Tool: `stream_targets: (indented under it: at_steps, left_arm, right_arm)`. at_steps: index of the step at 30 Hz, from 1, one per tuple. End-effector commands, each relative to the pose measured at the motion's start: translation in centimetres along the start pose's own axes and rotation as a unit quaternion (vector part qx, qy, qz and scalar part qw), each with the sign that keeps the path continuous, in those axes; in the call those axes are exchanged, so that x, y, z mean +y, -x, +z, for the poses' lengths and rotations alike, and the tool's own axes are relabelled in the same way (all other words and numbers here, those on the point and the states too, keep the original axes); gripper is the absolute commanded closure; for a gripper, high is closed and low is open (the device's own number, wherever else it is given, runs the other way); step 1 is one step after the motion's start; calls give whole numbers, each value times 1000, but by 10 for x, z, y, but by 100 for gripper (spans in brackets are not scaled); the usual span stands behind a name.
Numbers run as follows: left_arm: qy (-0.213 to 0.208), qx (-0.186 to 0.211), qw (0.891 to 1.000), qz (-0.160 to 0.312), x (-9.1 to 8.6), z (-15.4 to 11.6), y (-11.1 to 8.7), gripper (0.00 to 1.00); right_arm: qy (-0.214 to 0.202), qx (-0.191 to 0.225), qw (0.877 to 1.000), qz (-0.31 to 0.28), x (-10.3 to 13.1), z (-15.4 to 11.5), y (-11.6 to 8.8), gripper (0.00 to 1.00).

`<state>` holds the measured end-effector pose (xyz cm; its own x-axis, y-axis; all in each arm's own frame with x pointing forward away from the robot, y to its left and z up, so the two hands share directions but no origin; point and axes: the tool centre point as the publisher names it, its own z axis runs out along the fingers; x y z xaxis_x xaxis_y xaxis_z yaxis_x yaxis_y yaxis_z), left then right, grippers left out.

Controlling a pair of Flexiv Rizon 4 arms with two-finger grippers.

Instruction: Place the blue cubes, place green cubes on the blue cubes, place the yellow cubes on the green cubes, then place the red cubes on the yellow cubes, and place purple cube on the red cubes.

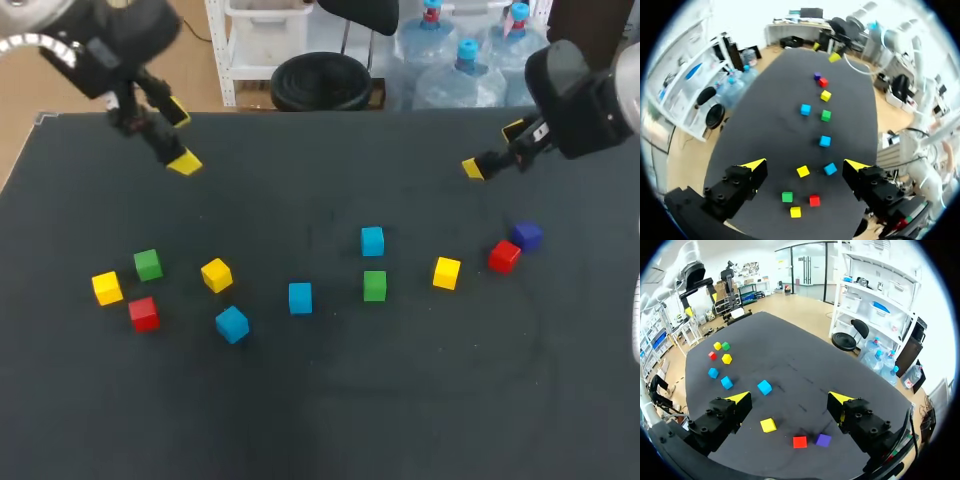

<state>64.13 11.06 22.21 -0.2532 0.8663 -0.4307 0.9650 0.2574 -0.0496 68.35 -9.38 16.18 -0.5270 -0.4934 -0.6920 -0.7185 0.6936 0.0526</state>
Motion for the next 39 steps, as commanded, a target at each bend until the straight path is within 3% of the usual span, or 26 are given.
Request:
stream_targets:
  at_steps: [1, 10, 16, 21, 23, 30, 39]
  left_arm:
    - [-35, 97, 995, 12, 5, 22, 11, 0]
    - [-62, 130, 988, 52, -10, 53, 18, 0]
    - [-61, 133, 988, 46, -8, 66, 20, 0]
    - [-51, 112, 992, 11, -3, 74, 18, 0]
    - [-66, 99, 993, 0, -2, 73, 16, 0]
    - [-38, 45, 997, -58, 1, 65, 16, 0]
    - [-38, 45, 997, -58, 1, 65, 16, 0]
  right_arm:
    - [-3, 0, 1000, 0, 2, -2, -1, 0]
    - [-3, 0, 1000, 0, 2, -2, -1, 0]
    - [-3, 0, 1000, 0, 2, -2, -1, 0]
    - [-3, 0, 1000, 0, 2, -2, -1, 0]
    - [-3, 0, 1000, 0, 2, -2, -1, 0]
    - [-3, 0, 1000, 0, 2, -2, -1, 0]
    - [-3, 0, 1000, 0, 2, -2, -1, 0]
